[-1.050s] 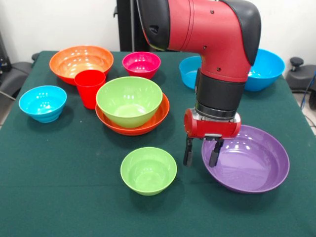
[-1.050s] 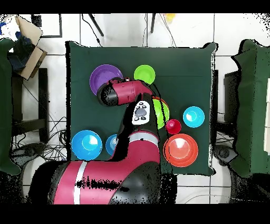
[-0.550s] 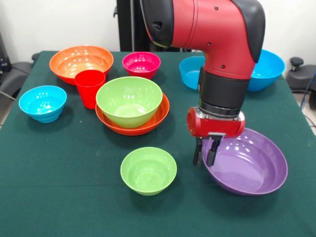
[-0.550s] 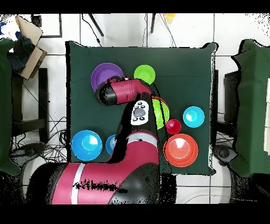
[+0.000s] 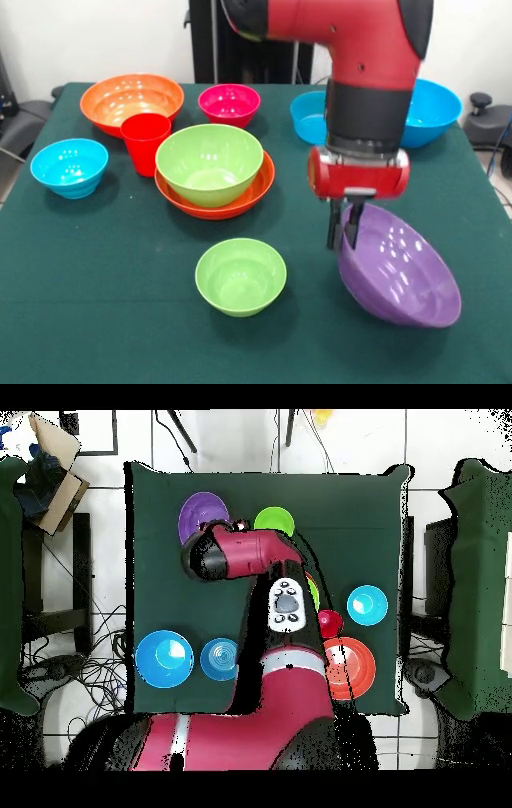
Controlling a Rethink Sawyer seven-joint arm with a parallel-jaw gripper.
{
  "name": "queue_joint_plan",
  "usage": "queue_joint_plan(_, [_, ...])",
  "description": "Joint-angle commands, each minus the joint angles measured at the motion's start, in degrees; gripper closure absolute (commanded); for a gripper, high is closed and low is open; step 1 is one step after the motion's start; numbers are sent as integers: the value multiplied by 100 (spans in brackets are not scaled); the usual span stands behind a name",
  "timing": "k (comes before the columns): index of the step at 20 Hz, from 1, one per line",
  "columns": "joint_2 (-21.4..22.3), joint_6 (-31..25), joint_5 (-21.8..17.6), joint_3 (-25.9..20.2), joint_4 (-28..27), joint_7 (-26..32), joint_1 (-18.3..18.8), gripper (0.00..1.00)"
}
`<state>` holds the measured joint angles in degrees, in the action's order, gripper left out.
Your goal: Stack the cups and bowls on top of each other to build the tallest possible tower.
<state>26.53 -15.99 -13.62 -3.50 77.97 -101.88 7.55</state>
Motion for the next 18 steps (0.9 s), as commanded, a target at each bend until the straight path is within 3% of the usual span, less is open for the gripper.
queue_joint_plan(1, [1454, -840, 152, -1469, 1216, 829, 811, 100])
queue_joint_plan(4, [2149, -1544, 311, -1343, 1635, 811, 874, 100])
queue_joint_plan(8, [2827, -1829, 379, -1279, 2203, 741, 1015, 100])
queue_joint_plan(14, [3344, -882, 284, -1661, 3506, 563, 1536, 100])
queue_joint_plan(18, [3111, -83, -171, -2139, 4052, 546, 2071, 100])
